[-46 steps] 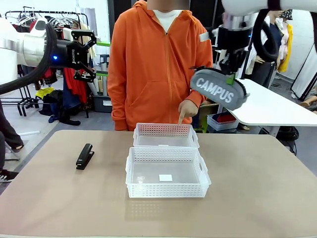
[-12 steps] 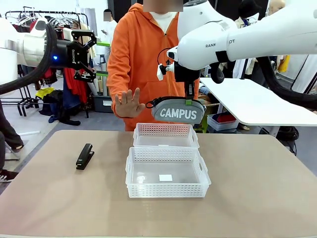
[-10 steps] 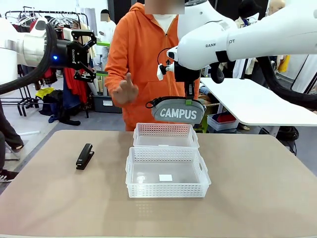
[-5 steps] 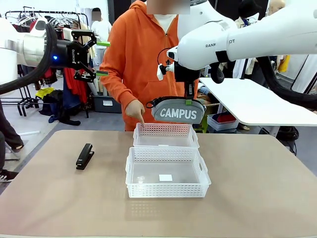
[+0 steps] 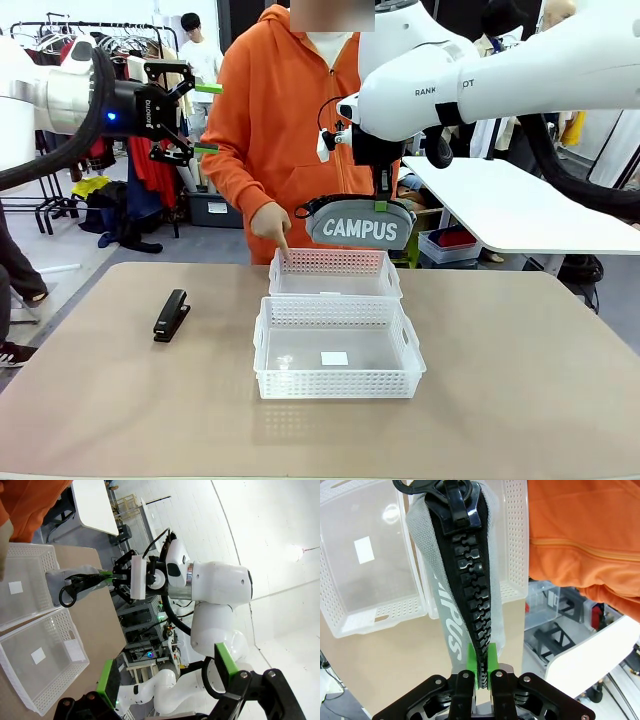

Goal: Distribute items into two baskets.
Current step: Place the picked Pencil pouch into the Organizing basket as instructed by the person.

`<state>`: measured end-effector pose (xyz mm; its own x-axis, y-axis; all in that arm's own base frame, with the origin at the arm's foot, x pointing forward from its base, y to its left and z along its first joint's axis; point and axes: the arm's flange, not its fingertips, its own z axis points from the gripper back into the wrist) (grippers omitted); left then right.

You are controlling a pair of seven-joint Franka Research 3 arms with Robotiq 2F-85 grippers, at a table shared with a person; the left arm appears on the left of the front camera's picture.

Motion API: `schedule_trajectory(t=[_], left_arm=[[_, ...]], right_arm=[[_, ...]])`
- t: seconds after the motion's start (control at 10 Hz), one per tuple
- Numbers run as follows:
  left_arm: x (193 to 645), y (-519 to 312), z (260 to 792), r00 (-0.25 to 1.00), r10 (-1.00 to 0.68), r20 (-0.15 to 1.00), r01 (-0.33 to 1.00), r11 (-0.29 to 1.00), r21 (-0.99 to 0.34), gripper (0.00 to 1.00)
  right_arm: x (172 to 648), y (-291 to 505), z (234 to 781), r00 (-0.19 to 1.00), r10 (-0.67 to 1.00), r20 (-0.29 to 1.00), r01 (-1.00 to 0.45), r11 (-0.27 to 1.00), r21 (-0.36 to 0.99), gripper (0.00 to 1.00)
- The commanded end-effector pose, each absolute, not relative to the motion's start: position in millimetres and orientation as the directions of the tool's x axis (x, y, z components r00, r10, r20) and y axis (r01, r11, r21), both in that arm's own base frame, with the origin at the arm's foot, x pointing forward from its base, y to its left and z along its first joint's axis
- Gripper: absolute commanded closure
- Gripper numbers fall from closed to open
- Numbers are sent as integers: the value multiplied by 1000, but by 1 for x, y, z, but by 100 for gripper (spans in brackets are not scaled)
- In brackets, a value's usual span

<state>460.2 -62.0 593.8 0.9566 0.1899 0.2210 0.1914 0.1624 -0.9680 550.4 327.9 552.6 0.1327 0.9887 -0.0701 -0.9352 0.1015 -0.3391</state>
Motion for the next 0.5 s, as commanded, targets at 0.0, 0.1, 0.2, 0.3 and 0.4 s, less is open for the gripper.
schedule_trajectory(t=[0.0,0.1,0.2,0.3,0.4], left_arm=[[459,-62,595,956,191,225,195,163,-967,0],[459,-62,595,956,191,225,195,163,-967,0],[459,-62,595,956,191,225,195,163,-967,0],[459,-62,595,956,191,225,195,163,-967,0],[459,-62,595,956,191,225,195,163,-967,0]], right_arm=[[550,328,556,130,989,-64,-932,100,-348,100],[550,328,556,130,989,-64,-932,100,-348,100],[550,328,556,130,989,-64,-932,100,-348,100],[550,328,556,130,989,-64,-932,100,-348,100],[550,328,556,130,989,-64,-932,100,-348,100]])
